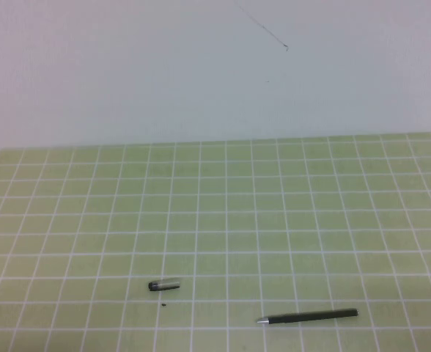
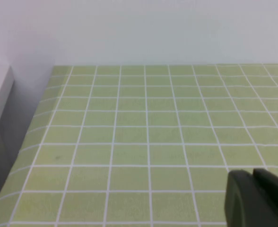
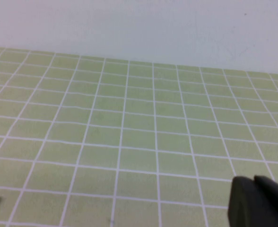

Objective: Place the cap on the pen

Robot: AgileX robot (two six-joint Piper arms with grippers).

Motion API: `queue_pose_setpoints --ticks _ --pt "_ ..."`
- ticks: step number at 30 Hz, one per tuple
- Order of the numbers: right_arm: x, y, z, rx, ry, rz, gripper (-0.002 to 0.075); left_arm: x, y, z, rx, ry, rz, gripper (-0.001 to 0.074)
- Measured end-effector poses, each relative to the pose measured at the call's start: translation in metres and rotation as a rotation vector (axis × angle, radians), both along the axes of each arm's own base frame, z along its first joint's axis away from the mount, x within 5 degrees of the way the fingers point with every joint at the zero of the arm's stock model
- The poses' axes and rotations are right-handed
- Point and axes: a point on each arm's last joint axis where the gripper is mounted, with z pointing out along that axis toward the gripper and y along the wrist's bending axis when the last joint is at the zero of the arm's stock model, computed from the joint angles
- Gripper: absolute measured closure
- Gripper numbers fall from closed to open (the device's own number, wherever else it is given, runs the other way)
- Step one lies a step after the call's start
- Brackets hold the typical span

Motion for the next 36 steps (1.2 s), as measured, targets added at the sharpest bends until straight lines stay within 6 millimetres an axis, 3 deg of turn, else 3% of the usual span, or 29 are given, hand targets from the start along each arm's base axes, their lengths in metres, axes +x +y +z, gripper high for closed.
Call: queue_pose_setpoints --ticks 36 --pt "0.0000 0.0000 0.0002 0.000 -0.002 0.000 0.0729 0.0001 0.0027 0.0000 0.000 0.000 0.049 0.0736"
